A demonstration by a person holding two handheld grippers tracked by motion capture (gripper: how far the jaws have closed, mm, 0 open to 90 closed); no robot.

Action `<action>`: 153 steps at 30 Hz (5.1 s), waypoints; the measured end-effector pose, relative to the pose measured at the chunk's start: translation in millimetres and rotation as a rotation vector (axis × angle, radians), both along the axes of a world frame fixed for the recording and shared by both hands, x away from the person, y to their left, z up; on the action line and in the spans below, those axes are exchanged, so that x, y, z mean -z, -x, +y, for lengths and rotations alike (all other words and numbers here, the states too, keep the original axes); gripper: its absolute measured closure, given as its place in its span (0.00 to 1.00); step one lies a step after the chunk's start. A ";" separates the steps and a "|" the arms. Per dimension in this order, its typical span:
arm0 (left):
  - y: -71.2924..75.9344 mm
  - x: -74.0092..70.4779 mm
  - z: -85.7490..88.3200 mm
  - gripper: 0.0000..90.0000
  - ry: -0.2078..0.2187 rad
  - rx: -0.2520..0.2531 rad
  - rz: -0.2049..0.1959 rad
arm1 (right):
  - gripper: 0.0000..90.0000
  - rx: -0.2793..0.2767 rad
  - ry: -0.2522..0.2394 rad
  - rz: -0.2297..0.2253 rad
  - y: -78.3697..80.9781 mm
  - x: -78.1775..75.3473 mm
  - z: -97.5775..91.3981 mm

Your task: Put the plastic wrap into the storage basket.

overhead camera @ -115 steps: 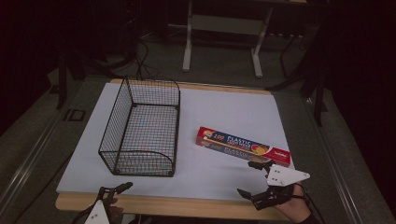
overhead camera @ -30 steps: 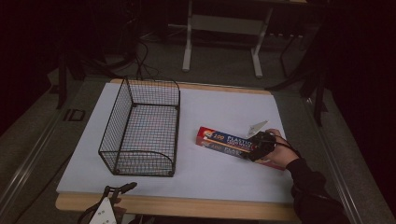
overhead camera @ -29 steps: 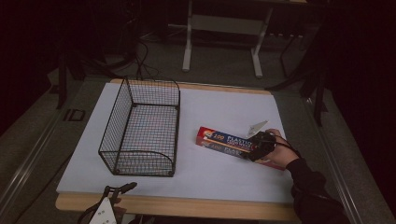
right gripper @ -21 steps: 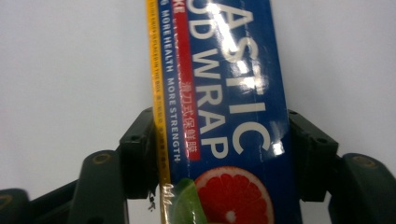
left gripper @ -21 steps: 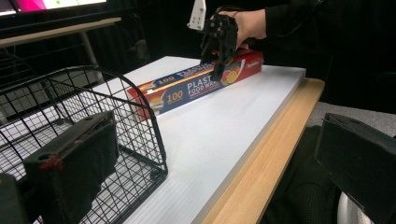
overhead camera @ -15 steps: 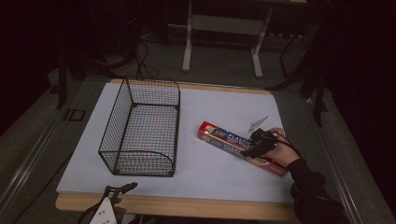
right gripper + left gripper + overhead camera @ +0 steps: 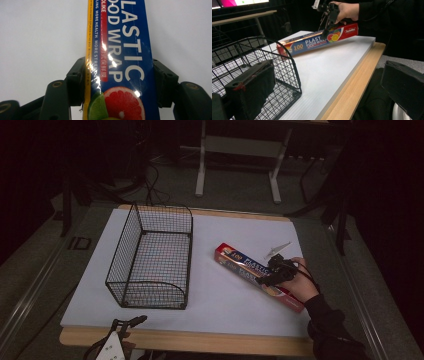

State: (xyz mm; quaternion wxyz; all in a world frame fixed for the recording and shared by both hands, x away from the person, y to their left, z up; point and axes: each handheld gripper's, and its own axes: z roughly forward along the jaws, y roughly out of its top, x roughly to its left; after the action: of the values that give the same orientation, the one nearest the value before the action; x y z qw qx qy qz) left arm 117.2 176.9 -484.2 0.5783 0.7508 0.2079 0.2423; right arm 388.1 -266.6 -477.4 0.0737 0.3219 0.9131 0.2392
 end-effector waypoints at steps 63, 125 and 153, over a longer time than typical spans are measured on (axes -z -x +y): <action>0.7 -1.4 1.7 0.00 0.006 0.000 -0.007 | 0.44 0.310 -0.344 -0.217 -3.5 -140.8 246.3; 1.3 -0.4 1.6 0.00 -0.003 0.051 0.006 | 0.32 0.240 -0.203 -0.064 -27.1 -42.8 335.8; -0.6 1.6 0.1 0.00 -0.013 0.036 0.016 | 0.18 0.009 -0.317 -0.164 4.8 -88.4 236.0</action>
State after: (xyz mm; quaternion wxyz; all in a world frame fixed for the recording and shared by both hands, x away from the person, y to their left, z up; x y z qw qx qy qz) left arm 117.8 177.0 -485.7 0.5759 0.7601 0.1975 0.2270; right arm 383.2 -30.6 -389.0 0.0974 0.3132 0.8535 0.4050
